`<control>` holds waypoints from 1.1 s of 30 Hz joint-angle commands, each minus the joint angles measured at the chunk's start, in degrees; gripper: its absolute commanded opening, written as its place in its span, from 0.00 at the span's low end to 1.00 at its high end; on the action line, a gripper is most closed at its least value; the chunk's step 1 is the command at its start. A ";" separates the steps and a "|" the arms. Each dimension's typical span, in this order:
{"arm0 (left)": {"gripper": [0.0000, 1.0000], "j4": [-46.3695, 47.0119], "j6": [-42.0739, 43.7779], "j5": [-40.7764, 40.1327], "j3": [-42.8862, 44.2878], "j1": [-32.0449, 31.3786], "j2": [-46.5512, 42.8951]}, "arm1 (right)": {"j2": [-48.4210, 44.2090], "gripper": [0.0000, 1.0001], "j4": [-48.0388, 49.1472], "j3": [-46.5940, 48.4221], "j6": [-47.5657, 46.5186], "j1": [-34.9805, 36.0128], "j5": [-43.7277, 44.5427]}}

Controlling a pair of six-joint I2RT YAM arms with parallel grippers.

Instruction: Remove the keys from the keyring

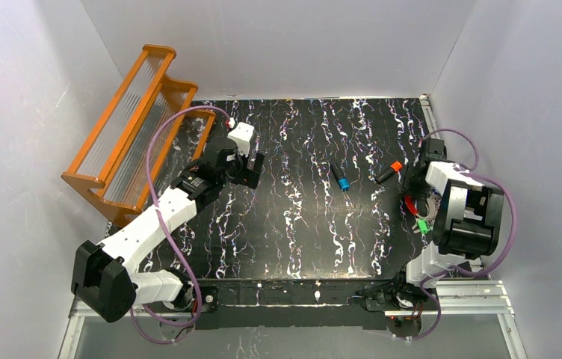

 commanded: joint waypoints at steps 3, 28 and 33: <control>0.98 0.76 0.64 0.02 -0.50 0.36 -2.03 | 5.15 0.35 -7.01 3.75 0.61 7.23 3.25; 0.98 -0.44 -1.07 -3.06 0.46 1.48 -0.52 | -2.23 0.14 -19.33 5.34 30.97 43.68 3.62; 0.98 -0.75 -1.93 -5.88 0.42 2.18 -0.60 | 5.34 0.14 -16.16 15.17 33.56 55.26 4.67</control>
